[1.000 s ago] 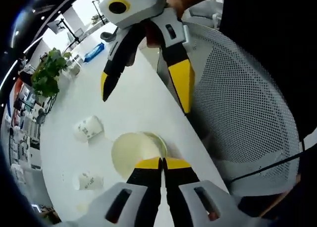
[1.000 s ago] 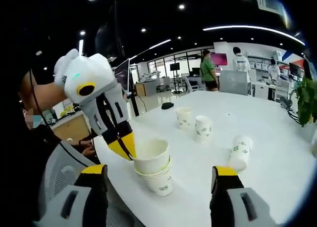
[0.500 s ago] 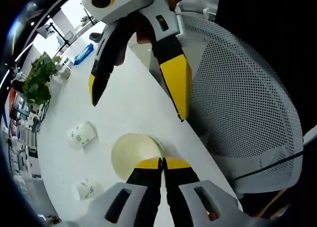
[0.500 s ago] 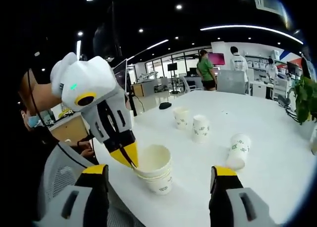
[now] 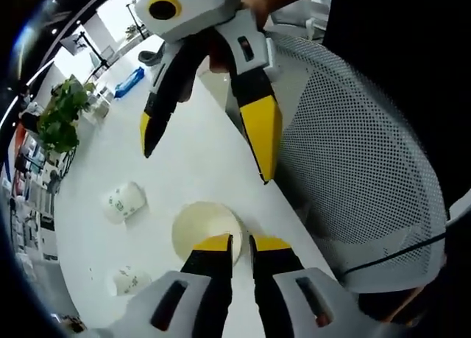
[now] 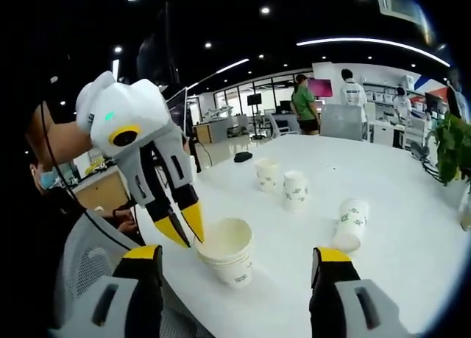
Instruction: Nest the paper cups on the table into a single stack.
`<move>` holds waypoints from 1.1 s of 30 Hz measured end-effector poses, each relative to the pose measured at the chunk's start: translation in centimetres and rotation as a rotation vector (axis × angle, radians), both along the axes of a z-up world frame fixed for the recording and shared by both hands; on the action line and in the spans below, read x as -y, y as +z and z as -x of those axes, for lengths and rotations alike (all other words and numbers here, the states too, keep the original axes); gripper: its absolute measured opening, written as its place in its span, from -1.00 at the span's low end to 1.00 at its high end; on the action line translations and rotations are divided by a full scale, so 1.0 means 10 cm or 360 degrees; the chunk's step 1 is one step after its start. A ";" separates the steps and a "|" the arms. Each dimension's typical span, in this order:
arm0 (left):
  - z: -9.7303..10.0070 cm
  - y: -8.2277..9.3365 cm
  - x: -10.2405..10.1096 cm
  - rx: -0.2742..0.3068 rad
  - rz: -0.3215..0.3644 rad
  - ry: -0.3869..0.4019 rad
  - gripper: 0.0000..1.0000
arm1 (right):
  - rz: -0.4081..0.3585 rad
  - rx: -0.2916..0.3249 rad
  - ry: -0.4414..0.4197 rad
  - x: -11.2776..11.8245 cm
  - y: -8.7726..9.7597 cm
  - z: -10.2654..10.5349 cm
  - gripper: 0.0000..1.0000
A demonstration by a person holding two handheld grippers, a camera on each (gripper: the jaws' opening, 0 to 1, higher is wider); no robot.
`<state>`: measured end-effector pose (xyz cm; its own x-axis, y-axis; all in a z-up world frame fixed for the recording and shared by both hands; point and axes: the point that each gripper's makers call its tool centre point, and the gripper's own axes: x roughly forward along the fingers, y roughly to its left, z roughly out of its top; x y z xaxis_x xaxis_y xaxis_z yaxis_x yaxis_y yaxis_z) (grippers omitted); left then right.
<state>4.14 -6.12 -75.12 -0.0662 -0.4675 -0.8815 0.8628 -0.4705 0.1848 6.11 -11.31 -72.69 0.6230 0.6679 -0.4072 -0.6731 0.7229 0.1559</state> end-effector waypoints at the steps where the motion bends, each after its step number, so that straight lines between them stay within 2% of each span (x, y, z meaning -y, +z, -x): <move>1: 0.00 0.02 0.01 -0.0011 0.0015 0.0010 -0.90 | -0.0001 0.0000 -0.0001 0.00 0.00 0.00 0.67; 8: 0.00 0.06 0.05 -0.0047 0.0096 0.0044 -1.00 | 0.0008 -0.0003 -0.0003 0.02 -0.01 0.00 0.65; 16: 0.02 -0.03 0.08 -0.0093 0.0113 0.0072 -1.00 | 0.0014 -0.0008 -0.0011 0.03 -0.02 0.01 0.63; 24: 0.01 -0.02 0.06 -0.0108 0.0132 0.0104 -1.00 | 0.0012 -0.0014 -0.0016 0.04 -0.02 0.01 0.62; 30: 0.03 0.12 0.08 -0.0171 0.0274 0.0194 -0.91 | 0.0013 -0.0011 -0.0007 0.02 0.00 -0.01 0.61; 33: 0.01 0.19 0.09 -0.0227 0.0376 0.0295 -0.80 | 0.0019 -0.0007 -0.0005 0.02 0.02 -0.04 0.61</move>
